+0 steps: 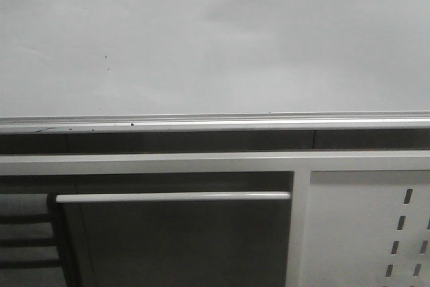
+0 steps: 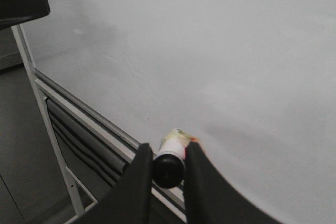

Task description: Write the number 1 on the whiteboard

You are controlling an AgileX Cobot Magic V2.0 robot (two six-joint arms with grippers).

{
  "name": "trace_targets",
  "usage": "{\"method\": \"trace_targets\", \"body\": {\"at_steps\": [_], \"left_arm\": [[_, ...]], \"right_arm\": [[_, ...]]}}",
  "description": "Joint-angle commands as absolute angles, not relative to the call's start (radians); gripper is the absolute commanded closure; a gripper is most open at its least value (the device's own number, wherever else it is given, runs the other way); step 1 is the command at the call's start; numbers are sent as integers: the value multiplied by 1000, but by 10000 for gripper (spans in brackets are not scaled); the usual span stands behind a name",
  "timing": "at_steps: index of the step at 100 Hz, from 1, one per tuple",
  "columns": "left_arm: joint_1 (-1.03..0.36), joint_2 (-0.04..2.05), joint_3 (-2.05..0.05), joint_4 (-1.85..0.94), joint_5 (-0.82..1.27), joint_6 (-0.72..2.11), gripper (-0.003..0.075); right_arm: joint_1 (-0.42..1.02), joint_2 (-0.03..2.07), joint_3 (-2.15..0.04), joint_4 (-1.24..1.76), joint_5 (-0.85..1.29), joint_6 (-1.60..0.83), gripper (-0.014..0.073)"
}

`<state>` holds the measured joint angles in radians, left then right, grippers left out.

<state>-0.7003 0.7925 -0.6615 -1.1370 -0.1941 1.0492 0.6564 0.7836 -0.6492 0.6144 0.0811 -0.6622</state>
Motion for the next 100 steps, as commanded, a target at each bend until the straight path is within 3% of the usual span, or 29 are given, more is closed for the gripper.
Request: {"method": "trace_targets", "body": {"at_steps": [1, 58, 91, 100], "left_arm": [[-697, 784, -692, -1132, -238, 1049, 606], [-697, 784, -691, -1123, -258, 1051, 606], [-697, 790, -694, -1111, -134, 1064, 600], [-697, 813, -699, -1082, -29, 1064, 542]], "right_arm": [[675, 825, -675, 601, -69, -676, 636], [676, 1099, -675, 600, -293, -676, 637], [682, 947, -698, 600, 50, -676, 637], [663, 925, -752, 600, 187, -676, 637]]}}
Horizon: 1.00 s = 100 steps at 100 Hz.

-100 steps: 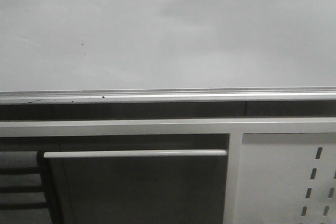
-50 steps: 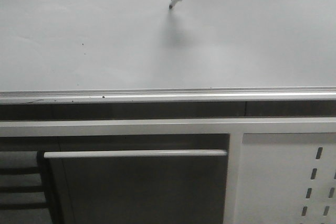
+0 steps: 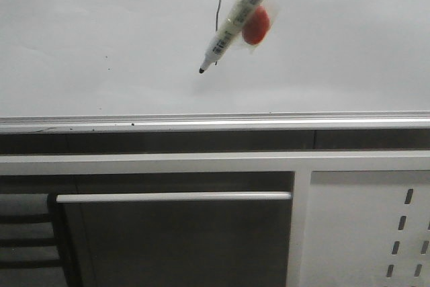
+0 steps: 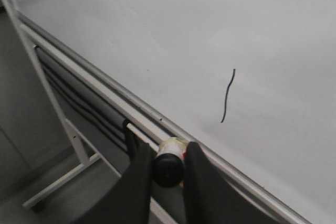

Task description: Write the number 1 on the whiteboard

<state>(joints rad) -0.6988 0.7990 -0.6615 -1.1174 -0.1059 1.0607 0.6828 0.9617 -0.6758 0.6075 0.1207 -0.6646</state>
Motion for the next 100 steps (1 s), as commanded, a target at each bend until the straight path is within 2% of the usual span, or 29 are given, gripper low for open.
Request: {"method": "trace_targets", "body": {"at_steps": [1, 17, 24, 38, 52, 68, 100], "left_arm": [[-697, 815, -699, -1083, -22, 1064, 542], [-699, 879, -700, -1081, 114, 1064, 276], [-699, 902, -700, -1081, 172, 1066, 225], [-705, 945, -702, -1081, 272, 1105, 237], [-773, 978, -723, -1081, 279, 1171, 299], [-843, 1012, -740, -1081, 232, 1219, 337], [-854, 1045, -748, -1080, 199, 1224, 356]], "right_arm": [[660, 925, -763, 600, 209, -676, 637], [607, 940, -891, 600, 422, -676, 637], [590, 954, -946, 600, 487, -676, 637], [583, 1009, -1054, 600, 622, -676, 637], [583, 1088, -1152, 600, 745, -676, 637], [583, 1138, -1225, 600, 809, -676, 637], [583, 1140, -1245, 607, 868, -676, 637]]}}
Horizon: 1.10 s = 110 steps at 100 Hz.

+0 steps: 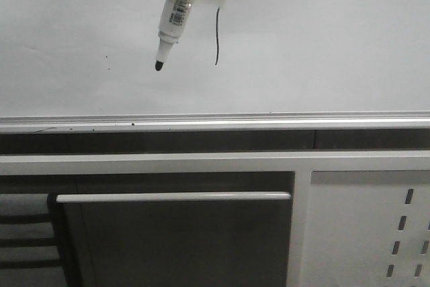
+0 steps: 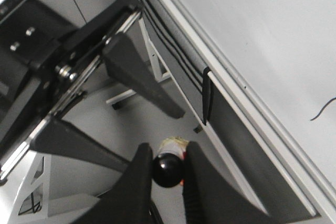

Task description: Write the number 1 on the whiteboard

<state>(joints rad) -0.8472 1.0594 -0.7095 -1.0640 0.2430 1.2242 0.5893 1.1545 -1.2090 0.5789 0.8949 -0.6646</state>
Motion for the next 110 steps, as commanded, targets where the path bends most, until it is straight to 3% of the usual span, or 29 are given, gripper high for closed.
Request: {"method": "trace_targets", "body": {"at_steps": [1, 23, 52, 90, 100, 110], "left_arm": [[-854, 1045, -748, -1080, 199, 1224, 356], [-854, 1045, -748, -1080, 192, 1224, 365], [-854, 1045, -748, -1080, 217, 1224, 479], [-854, 1045, -748, -1082, 220, 1224, 483], [-854, 1045, -748, -1082, 220, 1224, 553], [-854, 1045, -748, -1082, 220, 1224, 697]], "right_arm": [[583, 1140, -1245, 609, 870, -676, 637], [583, 1140, -1245, 635, 881, -676, 637], [584, 1140, -1245, 670, 883, -676, 637], [584, 1140, -1245, 701, 891, -676, 637], [584, 1140, -1245, 703, 891, -676, 637], [584, 1140, -1245, 708, 891, -676, 637]]}}
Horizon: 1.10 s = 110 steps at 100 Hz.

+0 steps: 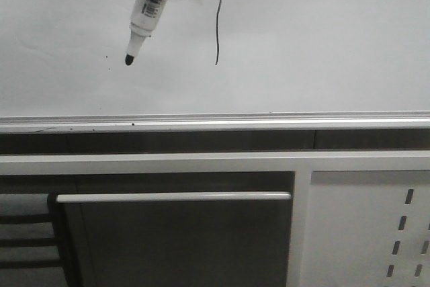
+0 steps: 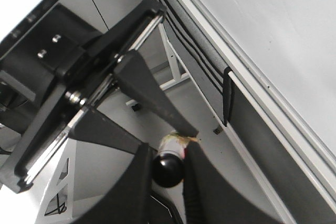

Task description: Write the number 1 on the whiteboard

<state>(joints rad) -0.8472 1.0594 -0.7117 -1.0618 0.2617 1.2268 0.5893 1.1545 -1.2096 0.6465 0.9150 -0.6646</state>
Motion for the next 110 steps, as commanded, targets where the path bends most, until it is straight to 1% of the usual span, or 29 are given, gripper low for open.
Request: {"method": "trace_targets", "body": {"at_steps": [1, 4, 23, 30, 45, 52, 65, 82, 95, 103, 110], "left_arm": [[-854, 1045, -748, -1082, 220, 1224, 707], [-854, 1045, -748, -1082, 220, 1224, 743], [-854, 1045, -748, -1083, 216, 1224, 741], [-854, 1045, -748, -1100, 204, 1224, 741], [-854, 1044, -743, -1149, 147, 1221, 741], [-854, 1039, -737, -1173, 108, 1221, 741], [-854, 1003, -703, -1226, 0, 1221, 741], [-854, 919, -650, -1327, -230, 1221, 741], [-854, 922, -646, -1340, -368, 1168, 741], [-854, 955, -646, -1298, -473, 1082, 741], [-854, 987, -646, -1233, -523, 1011, 741]], "right_arm": [[584, 1140, -1245, 708, 891, -676, 637], [584, 1140, -1245, 708, 891, -676, 637], [584, 1140, -1245, 708, 884, -676, 626], [583, 1140, -1245, 705, 882, -676, 574], [582, 1129, -1245, 679, 836, -656, 396], [559, 1115, -1245, 679, 814, -649, 349], [480, 1076, -1245, 679, 810, -639, 344], [347, 1016, -1245, 679, 841, -620, 344], [327, 994, -1245, 679, 837, -616, 344], [327, 995, -1245, 686, 839, -613, 344], [327, 995, -1245, 686, 843, -613, 344]]}}
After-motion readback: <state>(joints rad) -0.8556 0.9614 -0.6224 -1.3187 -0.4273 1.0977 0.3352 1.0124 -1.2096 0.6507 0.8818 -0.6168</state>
